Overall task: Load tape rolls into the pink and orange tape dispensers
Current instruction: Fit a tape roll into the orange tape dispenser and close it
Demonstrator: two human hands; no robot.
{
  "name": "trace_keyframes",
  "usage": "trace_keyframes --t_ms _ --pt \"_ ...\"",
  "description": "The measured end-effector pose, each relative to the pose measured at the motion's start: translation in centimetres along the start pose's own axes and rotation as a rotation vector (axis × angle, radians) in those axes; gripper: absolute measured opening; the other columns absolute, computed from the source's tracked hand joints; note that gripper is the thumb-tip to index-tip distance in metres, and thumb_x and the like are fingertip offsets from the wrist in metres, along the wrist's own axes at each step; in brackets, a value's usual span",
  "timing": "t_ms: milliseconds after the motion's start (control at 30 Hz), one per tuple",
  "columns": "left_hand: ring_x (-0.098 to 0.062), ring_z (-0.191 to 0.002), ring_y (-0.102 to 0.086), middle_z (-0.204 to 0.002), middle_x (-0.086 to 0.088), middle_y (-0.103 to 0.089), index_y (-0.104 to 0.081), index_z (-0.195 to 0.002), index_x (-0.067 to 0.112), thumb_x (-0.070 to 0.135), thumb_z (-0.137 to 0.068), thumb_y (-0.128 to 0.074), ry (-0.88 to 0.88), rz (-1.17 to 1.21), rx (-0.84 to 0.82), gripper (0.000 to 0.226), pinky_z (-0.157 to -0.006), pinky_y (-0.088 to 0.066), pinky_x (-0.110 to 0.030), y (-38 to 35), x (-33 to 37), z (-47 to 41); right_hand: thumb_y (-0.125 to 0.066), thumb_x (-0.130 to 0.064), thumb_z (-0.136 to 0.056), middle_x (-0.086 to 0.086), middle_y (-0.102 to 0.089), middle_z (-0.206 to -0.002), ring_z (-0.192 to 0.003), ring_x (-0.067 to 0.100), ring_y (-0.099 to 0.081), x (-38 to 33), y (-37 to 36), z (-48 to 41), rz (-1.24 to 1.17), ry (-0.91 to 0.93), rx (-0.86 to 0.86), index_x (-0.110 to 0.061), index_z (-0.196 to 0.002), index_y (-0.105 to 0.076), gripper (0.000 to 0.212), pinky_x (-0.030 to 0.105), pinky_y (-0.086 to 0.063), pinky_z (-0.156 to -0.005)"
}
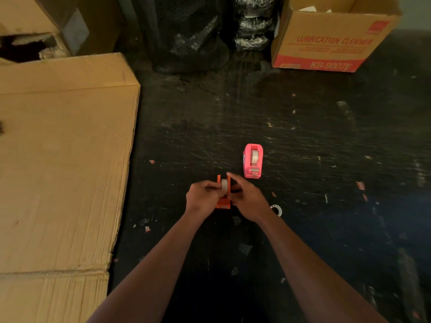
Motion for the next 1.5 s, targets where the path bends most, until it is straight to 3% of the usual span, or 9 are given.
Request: trace_keyframes --t_ms 100,267,533,833,1167,1333,1433,1500 --pt "-0.016 -0.098 -0.074 -0.106 0.002 -0.077 -0.074 -0.099 0.029 0.021 -0.087 -0.08 0.032 -0.002 -0.022 0.015 -0.092 -0.061 -0.041 -0.1 -0.5 0.4 -0.062 -0.004 -0.101 0.004 -0.058 -0.152 -0.136 0.018 -0.058 0.0 -0.2 0.1 0.029 0.006 0.02 -0.032 -0.157 -0.043 0.065 0.03 -0.052 -0.104" --pt "-0.015 -0.092 -0.076 -0.101 0.001 -0.079 -0.076 -0.105 0.024 0.024 -0.083 -0.084 0.076 0.075 -0.054 0.023 -0.071 -0.054 -0.027 0.0 -1.2 1.2 -0.062 -0.004 -0.1 0.004 -0.059 -0.151 -0.137 0.018 -0.058 -0.3 -0.1 0.2 0.07 0.026 0.03 -0.028 -0.158 -0.042 0.065 0.03 -0.048 -0.108" --pt "-0.015 -0.083 -0.07 -0.099 -0.003 -0.076 -0.066 -0.112 0.026 0.033 -0.08 -0.086 0.081 0.074 -0.057 0.039 -0.069 -0.054 -0.03 0.2 -1.4 2.2 -0.062 -0.004 -0.1 0.005 -0.06 -0.148 -0.136 0.021 -0.058 -0.5 -0.2 0.3 0.075 0.003 0.039 -0.031 -0.158 -0.041 0.067 0.033 -0.051 -0.104" --pt "-0.011 -0.07 -0.063 -0.095 -0.005 -0.076 -0.07 -0.114 0.022 0.014 -0.086 -0.079 0.135 0.029 -0.133 0.03 -0.058 -0.048 -0.023 0.6 -2.5 2.6 -0.062 -0.006 -0.101 0.006 -0.057 -0.152 -0.138 0.02 -0.057 -0.5 -0.2 0.3 0.101 0.011 0.038 -0.035 -0.159 -0.039 0.069 0.039 -0.053 -0.107" --pt "-0.014 -0.085 -0.074 -0.109 -0.005 -0.075 -0.065 -0.128 0.021 0.014 -0.078 -0.086 0.059 -0.309 -0.07 0.055 -0.071 -0.059 -0.029 0.8 -2.6 1.7 -0.063 -0.007 -0.101 0.003 -0.058 -0.152 -0.14 0.02 -0.055 -0.4 -0.2 0.5 0.074 -0.001 0.04 -0.037 -0.159 -0.039 0.069 0.044 -0.051 -0.112" --pt "-0.009 -0.082 -0.073 -0.101 0.002 -0.074 -0.069 -0.124 0.023 0.009 -0.09 -0.07 -0.082 -0.41 0.015 0.037 -0.075 -0.063 -0.031 2.2 -1.1 1.1 -0.063 -0.007 -0.101 0.005 -0.059 -0.152 -0.14 0.021 -0.056 -0.3 -0.3 0.8 0.039 -0.003 0.053 -0.035 -0.16 -0.037 0.071 0.044 -0.05 -0.113" --pt "-0.006 -0.094 -0.071 -0.114 -0.001 -0.076 -0.068 -0.13 0.016 0.004 -0.094 -0.067 -0.202 -0.39 0.031 0.038 -0.076 -0.055 -0.018 2.4 0.2 0.5 -0.066 -0.01 -0.1 0.004 -0.066 -0.141 -0.13 0.019 -0.063 -0.4 -0.5 1.1 -0.015 -0.056 0.083 -0.031 -0.157 -0.041 0.066 0.039 -0.055 -0.105" --pt "-0.013 -0.109 -0.071 -0.123 -0.004 -0.074 -0.066 -0.134 0.014 0.0 -0.095 -0.064 -0.216 -0.363 -0.002 0.041 -0.09 -0.057 -0.025 1.9 0.6 0.1 -0.067 -0.013 -0.099 0.002 -0.07 -0.133 -0.124 0.018 -0.067 -0.3 -0.6 1.2 -0.053 -0.09 0.096 -0.028 -0.147 -0.053 0.052 0.043 -0.056 -0.105"
Point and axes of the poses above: each hand's wrist, its own z-axis away from the middle knuckle, its own y-axis out of the back of the hand, x = y × z, the point moved 1 cm from there along -z, towards the middle knuckle
